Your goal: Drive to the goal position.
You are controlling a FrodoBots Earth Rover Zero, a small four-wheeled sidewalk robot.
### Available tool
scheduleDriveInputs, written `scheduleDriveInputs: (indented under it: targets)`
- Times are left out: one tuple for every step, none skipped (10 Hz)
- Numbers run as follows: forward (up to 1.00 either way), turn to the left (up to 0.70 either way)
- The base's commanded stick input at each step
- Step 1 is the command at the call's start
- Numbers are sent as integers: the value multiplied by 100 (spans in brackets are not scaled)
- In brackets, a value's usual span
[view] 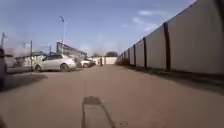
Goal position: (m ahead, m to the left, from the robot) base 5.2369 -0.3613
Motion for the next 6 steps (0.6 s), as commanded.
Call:
scheduleDriveInputs:
  targets:
    - [100,0]
    - [100,0]
    - [100,0]
    - [100,0]
    - [100,0]
    - [100,0]
